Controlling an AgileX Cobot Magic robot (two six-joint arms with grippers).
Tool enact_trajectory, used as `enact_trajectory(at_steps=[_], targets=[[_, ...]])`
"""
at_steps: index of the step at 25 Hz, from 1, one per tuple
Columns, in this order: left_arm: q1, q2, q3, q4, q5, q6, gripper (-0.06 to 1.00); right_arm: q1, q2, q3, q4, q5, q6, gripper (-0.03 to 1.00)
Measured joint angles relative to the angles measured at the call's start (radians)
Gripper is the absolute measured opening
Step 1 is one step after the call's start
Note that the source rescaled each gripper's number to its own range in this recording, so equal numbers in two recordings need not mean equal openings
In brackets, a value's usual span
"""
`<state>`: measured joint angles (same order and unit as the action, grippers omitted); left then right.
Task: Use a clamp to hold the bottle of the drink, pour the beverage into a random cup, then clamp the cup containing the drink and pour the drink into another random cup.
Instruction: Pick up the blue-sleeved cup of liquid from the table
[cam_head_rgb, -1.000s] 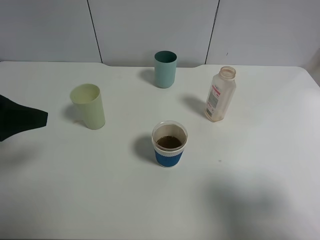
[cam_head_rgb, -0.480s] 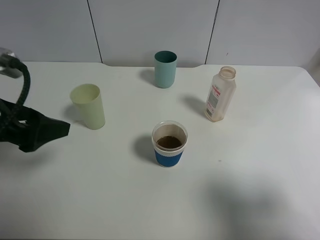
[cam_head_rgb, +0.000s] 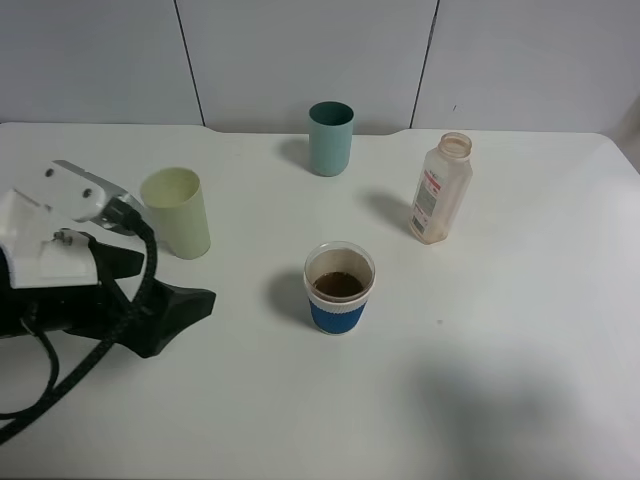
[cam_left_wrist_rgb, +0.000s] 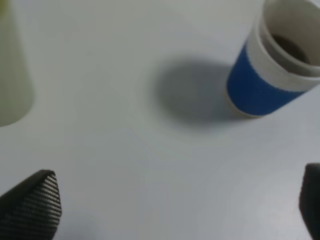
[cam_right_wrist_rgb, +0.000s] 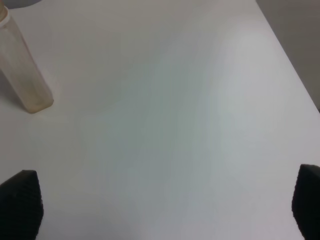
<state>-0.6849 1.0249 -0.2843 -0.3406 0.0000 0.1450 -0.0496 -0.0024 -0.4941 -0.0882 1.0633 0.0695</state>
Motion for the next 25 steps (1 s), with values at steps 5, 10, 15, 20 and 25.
enact_trajectory(at_steps=[5,10,15,20,25], targets=[[-0.077,0.151,0.005,0.000,-0.154,-0.001,0.89,0.000,0.000,0.000,0.000,0.000,0.000,1.00],[-0.083,0.269,0.010,0.100,-0.340,-0.060,0.89,0.000,0.000,0.000,0.000,0.000,0.000,1.00],[-0.083,0.336,0.009,0.183,-0.451,-0.145,0.89,0.000,0.000,0.000,0.000,0.000,0.000,1.00],[-0.083,0.408,0.009,0.326,-0.578,-0.236,0.89,0.000,0.000,0.000,0.000,0.000,0.000,1.00],[-0.083,0.475,0.009,0.373,-0.661,-0.267,0.89,0.000,0.000,0.000,0.000,0.000,0.000,1.00]])
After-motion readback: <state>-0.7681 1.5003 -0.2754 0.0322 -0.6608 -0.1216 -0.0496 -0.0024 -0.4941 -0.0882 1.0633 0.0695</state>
